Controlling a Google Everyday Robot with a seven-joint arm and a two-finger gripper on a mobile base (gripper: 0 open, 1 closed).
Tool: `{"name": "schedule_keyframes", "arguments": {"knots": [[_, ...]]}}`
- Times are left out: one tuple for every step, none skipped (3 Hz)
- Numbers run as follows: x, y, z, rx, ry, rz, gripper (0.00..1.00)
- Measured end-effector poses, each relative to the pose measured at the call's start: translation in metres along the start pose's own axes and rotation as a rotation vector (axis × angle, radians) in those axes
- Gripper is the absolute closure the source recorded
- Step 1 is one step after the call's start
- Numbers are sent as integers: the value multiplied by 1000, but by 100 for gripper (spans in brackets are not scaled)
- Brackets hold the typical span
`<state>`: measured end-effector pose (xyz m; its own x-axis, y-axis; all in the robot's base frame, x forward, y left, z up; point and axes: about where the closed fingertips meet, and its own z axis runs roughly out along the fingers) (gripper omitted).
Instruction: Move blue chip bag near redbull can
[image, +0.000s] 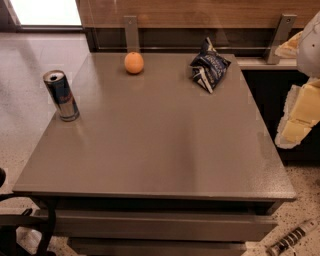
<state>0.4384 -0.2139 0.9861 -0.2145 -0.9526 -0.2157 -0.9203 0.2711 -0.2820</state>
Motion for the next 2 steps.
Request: {"name": "schedule_keyframes", "arguments": {"knots": [[0, 0, 0, 0, 0, 0, 0], [1, -16, 1, 24, -15, 8, 0]]}}
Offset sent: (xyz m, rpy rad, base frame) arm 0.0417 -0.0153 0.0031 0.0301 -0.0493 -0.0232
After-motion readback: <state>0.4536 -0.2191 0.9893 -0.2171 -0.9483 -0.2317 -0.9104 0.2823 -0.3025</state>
